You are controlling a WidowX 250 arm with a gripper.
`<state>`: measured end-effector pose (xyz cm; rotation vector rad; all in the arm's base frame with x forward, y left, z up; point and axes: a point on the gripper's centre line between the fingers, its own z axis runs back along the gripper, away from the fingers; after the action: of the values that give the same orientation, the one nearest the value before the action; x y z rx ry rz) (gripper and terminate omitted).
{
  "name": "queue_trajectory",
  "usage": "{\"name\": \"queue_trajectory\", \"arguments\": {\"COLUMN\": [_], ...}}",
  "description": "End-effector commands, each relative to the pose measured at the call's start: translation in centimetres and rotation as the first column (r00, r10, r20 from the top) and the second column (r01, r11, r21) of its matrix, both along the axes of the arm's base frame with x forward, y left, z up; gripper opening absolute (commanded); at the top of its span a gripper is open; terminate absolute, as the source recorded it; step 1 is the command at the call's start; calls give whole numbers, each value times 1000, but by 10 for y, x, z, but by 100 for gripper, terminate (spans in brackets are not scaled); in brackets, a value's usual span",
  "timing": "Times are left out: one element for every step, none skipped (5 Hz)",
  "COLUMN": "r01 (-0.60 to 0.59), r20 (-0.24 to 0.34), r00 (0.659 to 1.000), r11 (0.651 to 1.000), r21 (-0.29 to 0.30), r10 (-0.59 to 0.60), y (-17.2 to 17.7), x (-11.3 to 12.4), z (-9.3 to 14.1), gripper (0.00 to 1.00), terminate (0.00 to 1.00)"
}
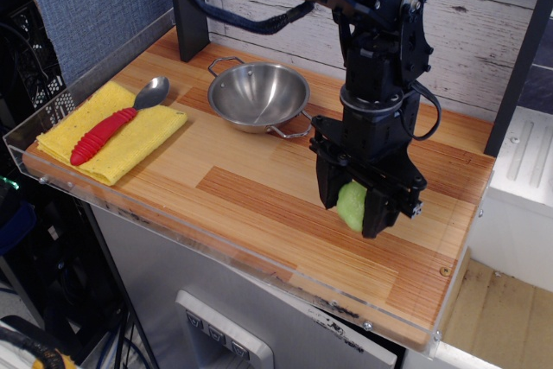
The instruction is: Move green toy from vessel and keep on the right corner of the table
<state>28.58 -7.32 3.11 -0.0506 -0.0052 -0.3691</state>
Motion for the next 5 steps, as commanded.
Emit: {"name": "queue_trajectory", "arguments": {"r01": [-30, -52, -163, -179, -190], "r20": [45, 76, 178, 200, 158], "r00": [998, 996, 969, 962, 968], "r11": [999, 998, 985, 982, 981], "r21": [-35, -35, -60, -61, -34], "r10": [31, 54, 171, 188, 193], "y": [8, 10, 29, 47, 56], "x": [0, -3, -22, -34, -24], "z": [13, 28, 77, 100, 87], "gripper": [100, 100, 100, 100, 100], "terminate": [0, 0, 0, 0, 0]}}
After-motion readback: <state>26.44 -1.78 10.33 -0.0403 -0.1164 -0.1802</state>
